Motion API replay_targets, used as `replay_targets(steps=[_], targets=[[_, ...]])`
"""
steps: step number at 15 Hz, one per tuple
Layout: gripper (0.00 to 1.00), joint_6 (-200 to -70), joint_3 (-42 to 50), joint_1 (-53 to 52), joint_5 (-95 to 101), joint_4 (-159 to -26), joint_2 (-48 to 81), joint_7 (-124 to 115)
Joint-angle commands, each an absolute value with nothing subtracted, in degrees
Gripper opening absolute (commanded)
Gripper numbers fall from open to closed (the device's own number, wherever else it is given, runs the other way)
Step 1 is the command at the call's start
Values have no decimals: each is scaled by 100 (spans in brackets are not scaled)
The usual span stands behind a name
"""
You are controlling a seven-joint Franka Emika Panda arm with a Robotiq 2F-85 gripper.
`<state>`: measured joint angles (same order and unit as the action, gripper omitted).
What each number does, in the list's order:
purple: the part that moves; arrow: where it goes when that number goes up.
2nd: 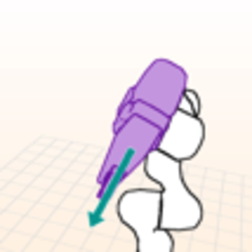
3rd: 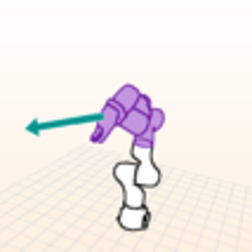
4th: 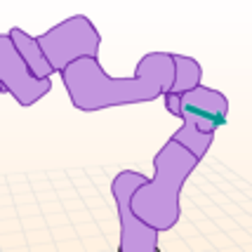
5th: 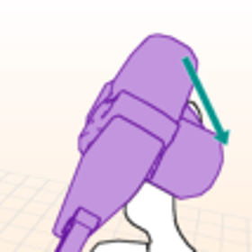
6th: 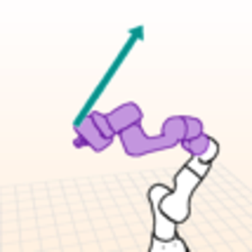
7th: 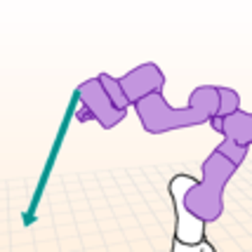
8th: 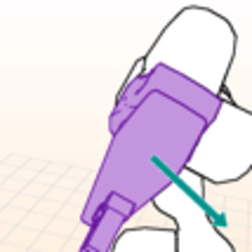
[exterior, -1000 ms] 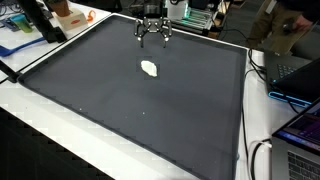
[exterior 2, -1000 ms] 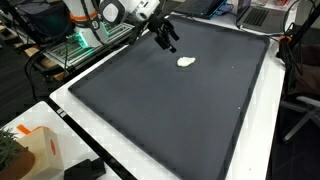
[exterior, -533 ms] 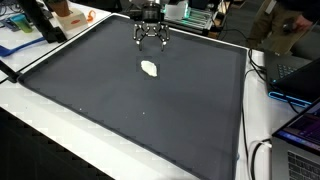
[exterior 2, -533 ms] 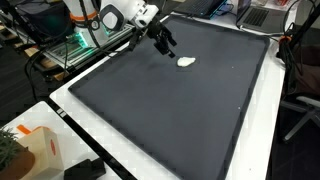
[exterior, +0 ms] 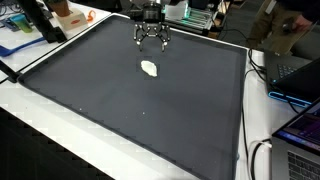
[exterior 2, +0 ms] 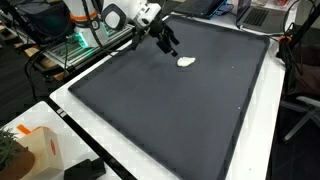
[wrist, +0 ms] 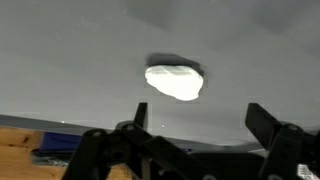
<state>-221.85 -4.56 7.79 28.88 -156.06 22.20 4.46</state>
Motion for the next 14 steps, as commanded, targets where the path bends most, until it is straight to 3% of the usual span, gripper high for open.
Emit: replay_targets(steps=[1,8,14], targets=[[100,-21779,-560,477,2304,-15691,1888,157],[100,-20497,-763,-293,858,-15722,1006,-70],[100,-20626,-747,-284,975,-15618,1108,-26]])
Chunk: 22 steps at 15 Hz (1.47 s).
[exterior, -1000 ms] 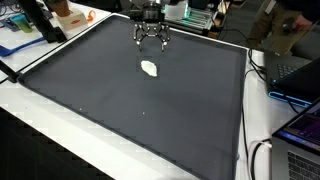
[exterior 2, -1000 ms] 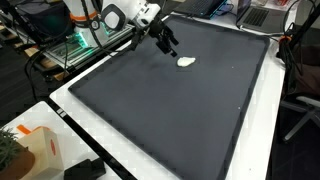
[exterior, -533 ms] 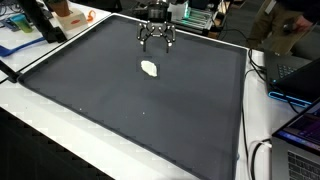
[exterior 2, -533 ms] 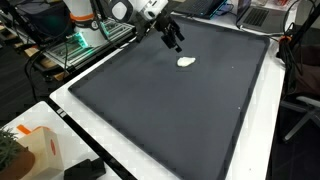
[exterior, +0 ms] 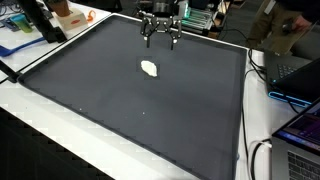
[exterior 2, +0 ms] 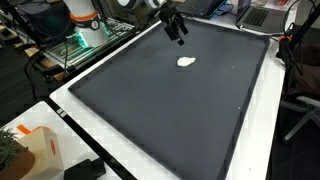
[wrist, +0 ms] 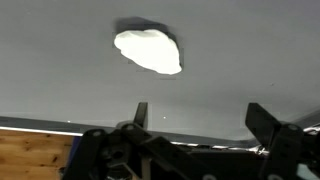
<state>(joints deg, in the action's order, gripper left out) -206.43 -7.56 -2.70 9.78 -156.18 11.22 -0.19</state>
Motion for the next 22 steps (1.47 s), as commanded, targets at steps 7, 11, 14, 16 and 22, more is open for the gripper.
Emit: replay_targets(steps=[7,11,14,16,22], targets=[[100,-18498,-127,-1166,-559,-14892,589,706],[100,-17278,97,-1283,-241,-14334,578,369],[100,-16400,-263,-1088,-606,-13993,613,600],[100,-15900,-555,-845,-674,-13797,658,629],[100,-15978,-585,-807,-413,-13754,653,437]])
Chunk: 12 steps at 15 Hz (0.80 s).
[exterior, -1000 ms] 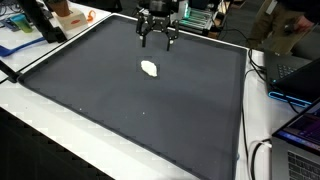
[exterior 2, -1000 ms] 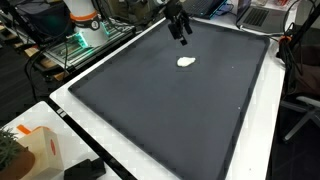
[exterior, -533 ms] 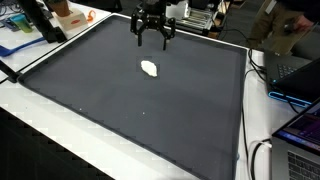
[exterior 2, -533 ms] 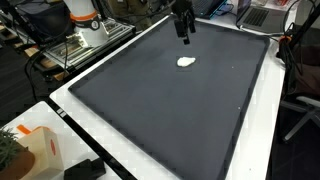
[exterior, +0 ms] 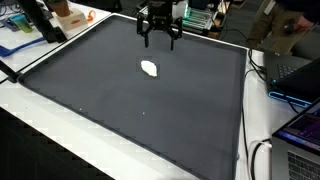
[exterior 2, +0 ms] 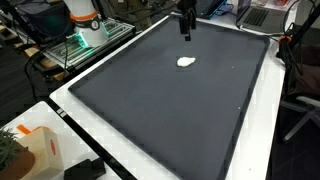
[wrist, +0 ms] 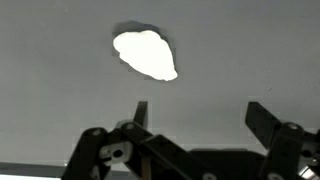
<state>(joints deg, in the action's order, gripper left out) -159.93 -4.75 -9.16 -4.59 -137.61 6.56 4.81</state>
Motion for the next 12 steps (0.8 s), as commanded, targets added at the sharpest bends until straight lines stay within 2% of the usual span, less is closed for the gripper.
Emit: replay_targets(steps=[1,12], targets=[[100,-15890,-684,-743,-805,-13660,716,647],[100,-13412,-436,-658,-430,-11977,1152,-1043]])
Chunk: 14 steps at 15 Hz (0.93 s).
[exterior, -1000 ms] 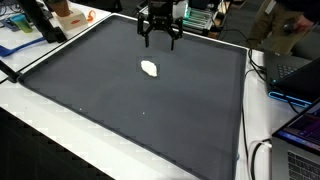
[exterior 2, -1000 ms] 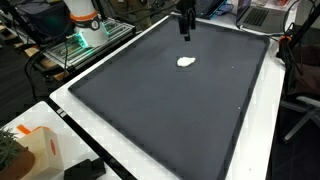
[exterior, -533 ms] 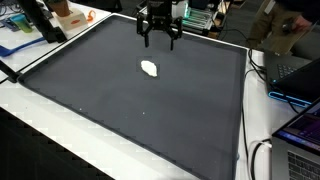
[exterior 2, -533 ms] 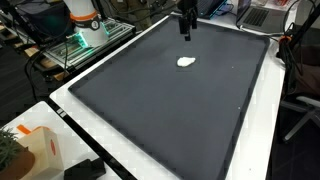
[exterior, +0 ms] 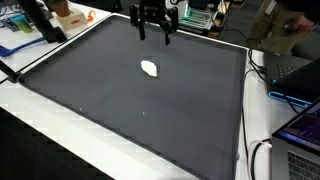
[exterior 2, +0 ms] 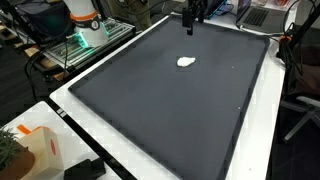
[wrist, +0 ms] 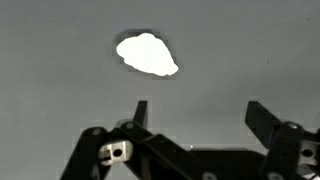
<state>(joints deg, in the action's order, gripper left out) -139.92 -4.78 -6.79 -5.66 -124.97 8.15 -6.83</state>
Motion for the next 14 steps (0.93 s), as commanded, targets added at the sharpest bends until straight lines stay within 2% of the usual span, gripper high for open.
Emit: replay_targets(steps=[1,4,5,9,14], targets=[[100,-13150,-423,-648,-454,-11813,1258,-1102],[100,-12596,-412,-606,-621,-11453,1509,-1120],[100,-12905,-426,-633,-563,-11737,1272,-1035],[100,-12771,-415,-617,-574,-11523,1489,-1042],[100,-12246,-292,-662,-452,-10966,1810,-1713]])
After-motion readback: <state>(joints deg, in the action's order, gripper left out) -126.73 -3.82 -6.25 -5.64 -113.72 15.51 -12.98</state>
